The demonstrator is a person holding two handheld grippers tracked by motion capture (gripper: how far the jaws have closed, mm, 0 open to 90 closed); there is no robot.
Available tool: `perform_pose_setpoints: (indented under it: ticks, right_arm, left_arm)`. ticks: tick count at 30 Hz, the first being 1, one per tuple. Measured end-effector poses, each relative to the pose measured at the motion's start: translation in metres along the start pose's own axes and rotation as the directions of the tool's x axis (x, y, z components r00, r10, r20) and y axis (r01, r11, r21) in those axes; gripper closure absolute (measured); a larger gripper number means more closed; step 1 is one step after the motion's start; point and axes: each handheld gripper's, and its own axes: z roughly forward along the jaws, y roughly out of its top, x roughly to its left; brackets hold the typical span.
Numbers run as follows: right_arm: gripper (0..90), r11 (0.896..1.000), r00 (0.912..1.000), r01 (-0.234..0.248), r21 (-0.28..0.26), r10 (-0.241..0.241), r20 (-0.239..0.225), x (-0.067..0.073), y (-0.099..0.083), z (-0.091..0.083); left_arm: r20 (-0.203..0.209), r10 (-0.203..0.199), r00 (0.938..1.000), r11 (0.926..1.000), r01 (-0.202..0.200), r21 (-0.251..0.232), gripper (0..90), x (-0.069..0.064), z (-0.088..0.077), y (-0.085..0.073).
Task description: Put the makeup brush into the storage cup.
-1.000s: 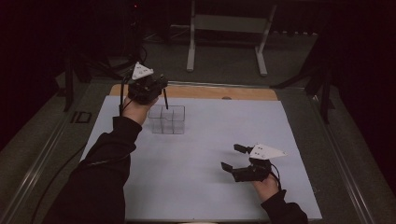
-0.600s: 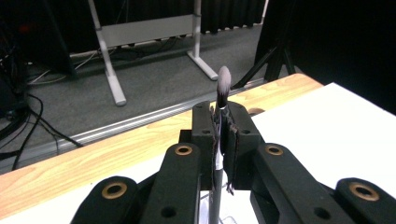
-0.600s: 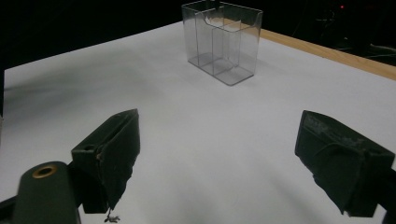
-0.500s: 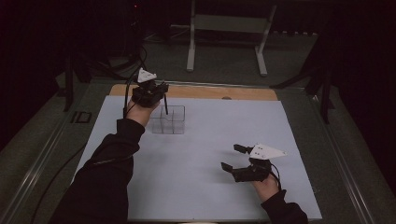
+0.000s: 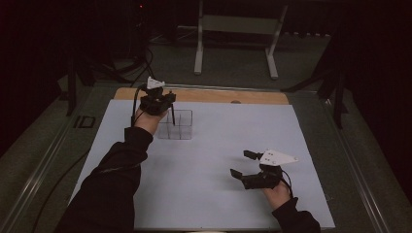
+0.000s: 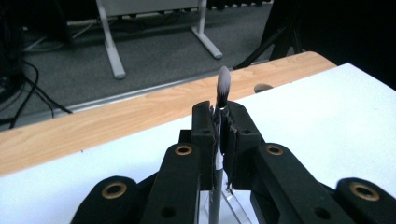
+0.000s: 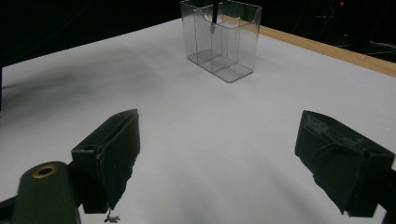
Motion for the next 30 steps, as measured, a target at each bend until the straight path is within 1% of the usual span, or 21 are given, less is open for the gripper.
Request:
perform_pose_setpoints:
  ticks: [1, 2, 3, 5, 7, 10, 13, 14, 15, 16, 17, 18, 19, 20, 21, 22, 24, 25, 27, 28, 30]
  right_arm:
    - [14.2, 1.000, 1.0000, -0.002, 0.000, 0.002, -0.001, 0.000, 0.000, 0.000]
    - [14.2, 1.000, 1.0000, -0.002, 0.000, 0.002, -0.002, 0.000, 0.000, 0.000]
    - [14.2, 1.000, 1.0000, -0.002, -0.001, 0.002, -0.002, 0.000, 0.000, 0.000]
    - [14.1, 1.000, 1.0000, -0.003, -0.001, 0.003, -0.002, 0.000, 0.000, 0.000]
    - [14.2, 1.000, 1.0000, -0.005, 0.000, 0.005, -0.004, -0.001, 0.000, 0.000]
    - [14.2, 1.000, 1.0000, -0.006, 0.000, 0.006, -0.004, -0.001, 0.000, 0.000]
    - [14.2, 1.000, 1.0000, -0.004, 0.001, 0.004, -0.002, -0.001, 0.000, 0.000]
    - [14.1, 1.000, 1.0000, -0.006, 0.002, 0.006, -0.003, -0.001, 0.000, 0.000]
    - [14.2, 1.000, 1.0000, -0.005, 0.003, 0.005, -0.004, -0.001, 0.000, 0.000]
    - [14.2, 1.000, 1.0000, -0.004, 0.003, 0.004, -0.005, 0.000, 0.000, 0.000]
    - [14.2, 1.000, 1.0000, -0.004, 0.003, 0.004, -0.005, 0.000, 0.000, 0.000]
    - [14.2, 1.000, 1.0000, -0.004, 0.003, 0.004, -0.005, 0.000, 0.000, 0.000]
    - [14.2, 1.000, 1.0000, -0.003, 0.003, 0.003, -0.004, 0.000, 0.000, 0.000]
    - [14.2, 1.000, 1.0000, -0.003, 0.003, 0.003, -0.006, 0.000, 0.000, 0.000]
    - [14.2, 1.000, 1.0000, -0.002, 0.003, 0.002, -0.004, 0.000, 0.000, 0.000]
    - [14.2, 1.000, 1.0000, 0.001, 0.003, -0.001, -0.003, 0.000, 0.000, 0.000]
    - [14.1, 1.000, 1.0000, -0.001, 0.002, 0.001, -0.004, 0.000, 0.000, 0.000]
    - [14.1, 1.000, 1.0000, -0.002, 0.003, 0.002, -0.003, 0.000, 0.000, 0.000]
    - [14.2, 1.000, 1.0000, -0.002, 0.003, 0.002, -0.003, 0.000, 0.000, 0.000]
    - [14.2, 1.000, 1.0000, 0.000, 0.003, 0.000, -0.003, 0.000, 0.000, 0.000]
    - [14.2, 1.000, 1.0000, -0.001, 0.002, 0.001, -0.002, 0.000, 0.000, 0.000]
  left_arm:
    - [-0.004, -0.010, 0.9999, 0.9999, 0.010, 0.013, 85.1, 0.000, 0.001, -0.001]
    - [-0.002, -0.011, 0.9999, 0.9997, 0.011, 0.021, 85.0, 0.001, 0.002, -0.001]
    - [-0.015, -0.012, 0.9998, 0.9996, 0.012, 0.027, 85.0, 0.000, 0.003, -0.002]
    - [-0.002, -0.017, 0.9999, 0.9986, 0.017, 0.050, 84.9, 0.000, 0.006, -0.003]
    - [-0.003, -0.009, 1.0000, 0.9972, 0.010, 0.075, 84.9, -0.001, 0.009, -0.006]
    - [-0.006, 0.000, 1.0000, 0.9956, 0.001, 0.094, 85.0, -0.002, 0.012, -0.009]
    - [-0.009, 0.001, 1.0000, 0.9953, -0.001, 0.097, 84.9, -0.002, 0.013, -0.010]
    - [0.001, -0.009, 1.0000, 0.9930, 0.009, 0.118, 84.4, -0.002, 0.014, -0.010]
    - [-0.003, -0.011, 0.9999, 0.9923, 0.012, 0.123, 83.7, -0.002, 0.014, -0.010]
    - [-0.001, -0.018, 0.9998, 0.9910, 0.018, 0.132, 78.1, -0.003, 0.015, -0.009]
    - [-0.004, -0.021, 0.9998, 0.9872, 0.022, 0.158, 65.6, -0.004, 0.016, -0.008]
    - [-0.004, -0.021, 0.9998, 0.9872, 0.022, 0.158, 54.7, -0.004, 0.016, -0.008]
    - [-0.004, -0.021, 0.9998, 0.9872, 0.022, 0.158, 54.7, -0.004, 0.016, -0.008]
    - [-0.029, -0.008, 0.9996, 0.9852, 0.012, 0.171, 48.5, -0.008, 0.017, -0.007]
    - [-0.044, 0.001, 0.9990, 0.9864, 0.006, 0.164, 45.7, -0.009, 0.017, -0.007]
    - [-0.046, 0.002, 0.9989, 0.9865, 0.006, 0.163, 41.5, -0.010, 0.016, -0.006]
    - [-0.048, 0.001, 0.9989, 0.9852, 0.007, 0.172, 36.4, -0.010, 0.016, -0.004]
    - [-0.041, -0.001, 0.9991, 0.9845, 0.008, 0.175, 34.2, -0.011, 0.016, -0.003]
    - [-0.048, 0.001, 0.9989, 0.9824, 0.008, 0.186, 29.2, -0.011, 0.015, -0.002]
    - [-0.050, 0.003, 0.9988, 0.9825, 0.006, 0.186, 28.7, -0.012, 0.015, -0.001]
    - [-0.048, -0.014, 0.9987, 0.9817, 0.023, 0.189, 24.6, -0.011, 0.013, 0.001]
